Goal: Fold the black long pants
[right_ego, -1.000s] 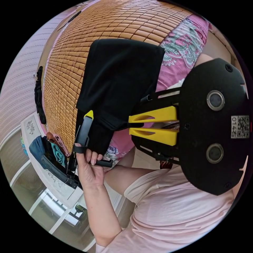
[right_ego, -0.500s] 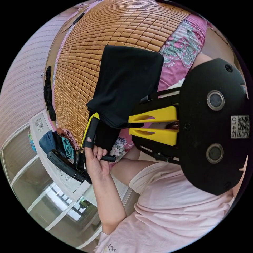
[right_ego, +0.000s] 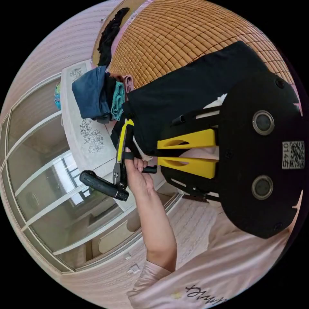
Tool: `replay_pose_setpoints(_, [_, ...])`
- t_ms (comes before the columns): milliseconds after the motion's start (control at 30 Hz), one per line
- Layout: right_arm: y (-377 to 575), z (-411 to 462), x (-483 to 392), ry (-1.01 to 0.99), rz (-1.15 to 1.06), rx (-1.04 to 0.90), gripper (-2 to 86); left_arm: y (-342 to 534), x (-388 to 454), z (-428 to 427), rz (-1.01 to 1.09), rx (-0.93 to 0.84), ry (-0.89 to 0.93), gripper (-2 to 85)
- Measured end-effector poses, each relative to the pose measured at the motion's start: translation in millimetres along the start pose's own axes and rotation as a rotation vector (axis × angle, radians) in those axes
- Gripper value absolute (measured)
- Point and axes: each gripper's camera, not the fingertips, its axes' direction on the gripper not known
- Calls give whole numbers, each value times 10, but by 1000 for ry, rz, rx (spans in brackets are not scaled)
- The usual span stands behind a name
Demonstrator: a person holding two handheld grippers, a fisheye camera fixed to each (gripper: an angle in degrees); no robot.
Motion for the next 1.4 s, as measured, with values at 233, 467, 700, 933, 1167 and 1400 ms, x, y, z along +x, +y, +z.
replay_pose_setpoints(233, [-176, 906, 730, -6, 117, -246, 15, 802, -1489, -186, -375, -153, -206, 40])
replay_pose_setpoints(467, [1016, -324, 1717, 349, 489, -210, 61, 1417, -953, 202, -258, -192, -13, 48])
replay_pose_setpoints(700, [1236, -74, 2379, 218, 748, -205, 97, 1452, -382, 390, -130, -239, 37, 54])
replay_pose_setpoints(933, [1193, -404, 2791, 106, 884, 0, 14, 1427, -167, 224, -84, -203, 42, 54])
replay_pose_setpoints(1167, [1532, -1204, 2873, 377, 907, -78, 8, 1630, 80, 155, -60, -195, 111, 54])
replay_pose_setpoints(1400, [1286, -1315, 2637, 609, 816, -81, 0, 1704, 792, 208, 87, -178, 231, 47])
